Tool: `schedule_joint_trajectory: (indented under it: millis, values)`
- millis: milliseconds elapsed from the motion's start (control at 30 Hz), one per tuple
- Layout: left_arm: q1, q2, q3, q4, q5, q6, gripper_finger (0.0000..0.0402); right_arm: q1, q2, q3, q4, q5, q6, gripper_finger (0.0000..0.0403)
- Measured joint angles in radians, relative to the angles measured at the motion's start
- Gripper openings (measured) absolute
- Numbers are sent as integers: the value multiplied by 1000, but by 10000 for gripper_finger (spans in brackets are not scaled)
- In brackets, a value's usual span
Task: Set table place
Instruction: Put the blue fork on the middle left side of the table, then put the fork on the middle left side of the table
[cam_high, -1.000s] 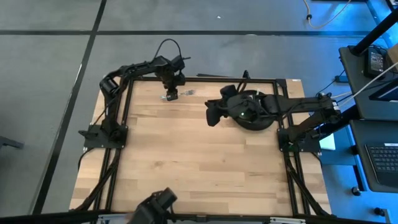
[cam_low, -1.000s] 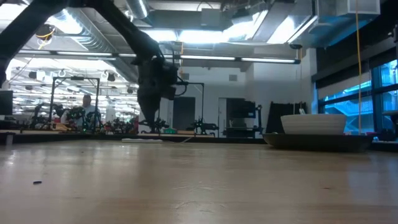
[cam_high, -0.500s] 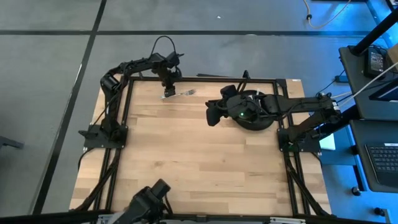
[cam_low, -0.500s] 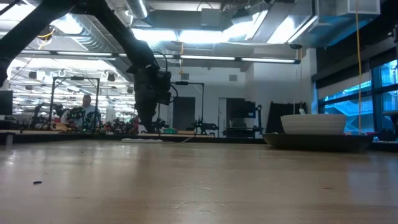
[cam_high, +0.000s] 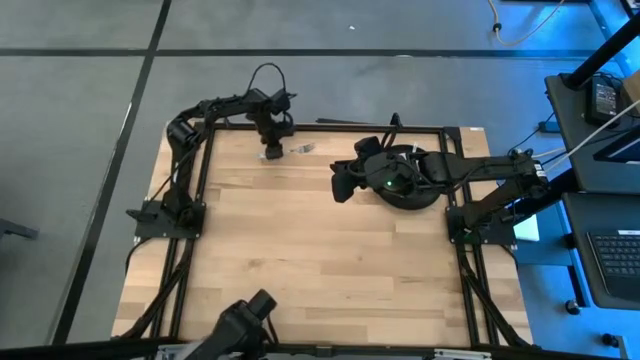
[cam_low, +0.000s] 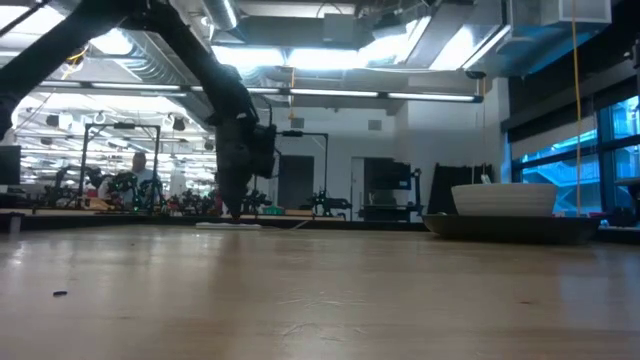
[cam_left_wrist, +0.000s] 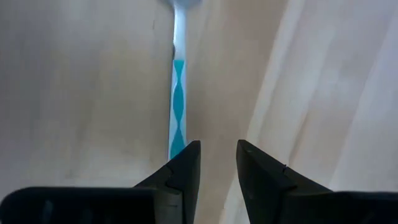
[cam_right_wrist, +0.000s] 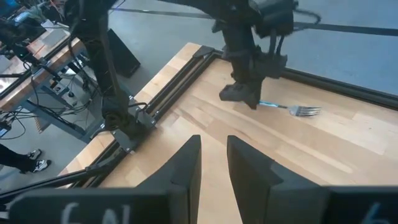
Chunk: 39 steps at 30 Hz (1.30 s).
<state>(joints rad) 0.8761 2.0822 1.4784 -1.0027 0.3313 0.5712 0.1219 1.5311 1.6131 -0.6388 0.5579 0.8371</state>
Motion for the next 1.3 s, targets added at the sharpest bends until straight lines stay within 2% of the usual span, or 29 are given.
schedule_joint_trajectory:
  millis: [167, 333, 500, 633, 767, 933, 1300]
  values:
    - [-3, 59, 6, -14, 5, -43, 98, 0, 0, 0, 2, 0, 0, 80]
    - [-13, 46, 15, -12, -27, -40, 98, 0, 0, 0, 4, 0, -1, 80]
    - [-17, 31, 91, -9, -90, -37, 98, 0, 0, 0, 4, 0, -4, 80]
    - [-19, 34, 153, -49, -90, -37, 98, 0, 0, -1, -5, 0, -5, 80]
    - [-35, 32, 184, -38, -121, 32, 98, 0, 0, -1, -16, 0, -6, 80]
    - [-42, 34, 171, -30, -128, 143, 98, 0, 0, -1, -19, -1, -8, 80]
    - [-43, 34, 72, 81, -140, 182, 98, 0, 0, -1, -19, -1, -7, 80]
